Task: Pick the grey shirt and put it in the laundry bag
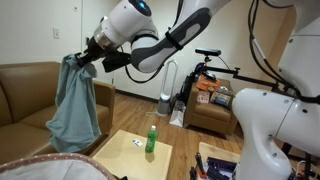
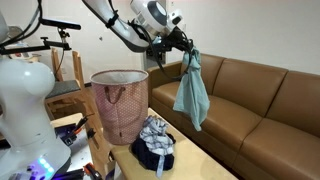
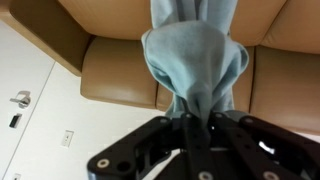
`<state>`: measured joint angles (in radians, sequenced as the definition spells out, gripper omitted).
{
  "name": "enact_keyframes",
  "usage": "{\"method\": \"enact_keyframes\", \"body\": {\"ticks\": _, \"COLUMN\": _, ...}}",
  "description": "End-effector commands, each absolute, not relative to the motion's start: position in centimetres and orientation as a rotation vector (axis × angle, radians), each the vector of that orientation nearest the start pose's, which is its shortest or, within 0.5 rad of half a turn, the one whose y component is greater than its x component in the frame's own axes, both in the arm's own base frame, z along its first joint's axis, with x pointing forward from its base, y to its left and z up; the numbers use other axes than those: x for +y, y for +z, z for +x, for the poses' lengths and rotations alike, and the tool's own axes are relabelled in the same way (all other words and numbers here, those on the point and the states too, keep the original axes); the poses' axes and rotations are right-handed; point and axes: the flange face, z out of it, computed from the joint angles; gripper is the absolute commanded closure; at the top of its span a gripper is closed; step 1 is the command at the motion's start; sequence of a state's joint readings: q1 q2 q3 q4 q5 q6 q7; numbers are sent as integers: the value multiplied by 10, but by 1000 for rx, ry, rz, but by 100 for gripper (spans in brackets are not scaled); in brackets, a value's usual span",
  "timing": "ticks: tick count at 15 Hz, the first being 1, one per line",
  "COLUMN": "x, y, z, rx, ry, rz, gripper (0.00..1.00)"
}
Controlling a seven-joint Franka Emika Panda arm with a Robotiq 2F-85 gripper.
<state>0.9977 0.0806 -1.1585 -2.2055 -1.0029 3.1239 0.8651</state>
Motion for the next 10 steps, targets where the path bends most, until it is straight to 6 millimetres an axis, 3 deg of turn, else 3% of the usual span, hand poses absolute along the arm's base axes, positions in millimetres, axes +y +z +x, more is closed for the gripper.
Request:
{"method": "enact_keyframes", "body": {"ticks": 1, "x": -12, "y": 435, "z": 564, "rx": -4, "ry": -1413, "rz": -3040, "gripper": 92}}
{"method": "enact_keyframes", "body": {"ticks": 4, "x": -8, "y": 436, "z": 557, "rx": -90, "ry": -1390, "rz": -3034, "gripper": 93}}
{"method": "enact_keyframes", "body": {"ticks": 6, "x": 25, "y": 442, "z": 543, "rx": -293, "ry": -1343, "rz": -3014, "gripper": 93}}
{"method": "enact_keyframes", "body": {"ticks": 9, "x": 83, "y": 429, "z": 521, "rx": -528, "ry": -1234, "rz": -2997, "gripper": 93}}
{"method": "enact_keyframes", "body": {"ticks": 10, "x": 93, "y": 426, "z": 517, "rx": -595, "ry": -1219, "rz": -3000, "gripper": 93}}
